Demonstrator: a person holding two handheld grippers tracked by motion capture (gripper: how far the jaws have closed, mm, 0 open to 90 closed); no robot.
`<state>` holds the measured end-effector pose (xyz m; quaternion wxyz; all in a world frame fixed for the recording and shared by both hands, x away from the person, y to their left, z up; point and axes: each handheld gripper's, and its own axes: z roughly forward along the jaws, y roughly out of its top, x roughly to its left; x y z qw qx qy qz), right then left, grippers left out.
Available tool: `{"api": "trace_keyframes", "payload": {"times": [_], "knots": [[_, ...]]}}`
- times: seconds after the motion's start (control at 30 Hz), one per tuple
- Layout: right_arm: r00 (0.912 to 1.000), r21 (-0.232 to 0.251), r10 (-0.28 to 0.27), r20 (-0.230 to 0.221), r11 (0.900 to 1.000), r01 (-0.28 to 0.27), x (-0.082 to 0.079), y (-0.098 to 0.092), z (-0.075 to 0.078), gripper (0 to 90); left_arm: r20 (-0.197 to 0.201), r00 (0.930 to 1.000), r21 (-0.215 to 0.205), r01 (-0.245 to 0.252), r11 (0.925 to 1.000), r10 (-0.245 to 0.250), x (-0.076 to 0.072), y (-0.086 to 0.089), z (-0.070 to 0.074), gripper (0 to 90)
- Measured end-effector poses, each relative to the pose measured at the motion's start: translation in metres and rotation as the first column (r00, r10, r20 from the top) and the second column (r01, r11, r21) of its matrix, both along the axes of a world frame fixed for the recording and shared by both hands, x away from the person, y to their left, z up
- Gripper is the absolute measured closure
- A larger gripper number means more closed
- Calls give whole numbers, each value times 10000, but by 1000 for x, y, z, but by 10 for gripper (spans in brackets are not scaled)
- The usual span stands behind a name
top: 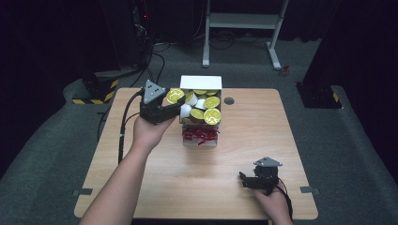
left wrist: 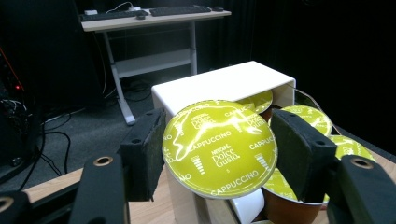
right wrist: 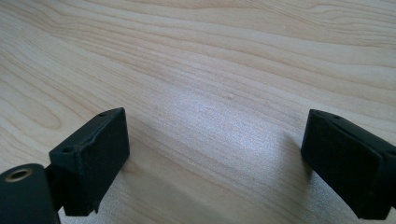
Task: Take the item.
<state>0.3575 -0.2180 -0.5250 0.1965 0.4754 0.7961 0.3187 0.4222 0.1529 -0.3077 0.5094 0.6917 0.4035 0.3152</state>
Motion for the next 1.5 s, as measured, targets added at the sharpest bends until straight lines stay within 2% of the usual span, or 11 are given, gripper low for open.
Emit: {"api": "trace_keyframes", "payload": {"times": [0.4,0.87,1.27,1.5], "knots": [[10000,-22,22,24,10000,-22,0,0,0,77,-58,9998,148,-190,9997,191,1,10,-2,383],[10000,-53,58,48,10000,-58,0,-1,0,77,-177,9986,73,-499,9987,501,1,25,-7,384],[10000,-53,72,61,10000,-71,0,-1,0,77,-414,9974,130,-591,9982,596,3,29,-14,384],[10000,-50,73,60,10000,-73,0,-1,0,77,-415,9965,91,-717,9974,720,3,34,-17,384]]}}
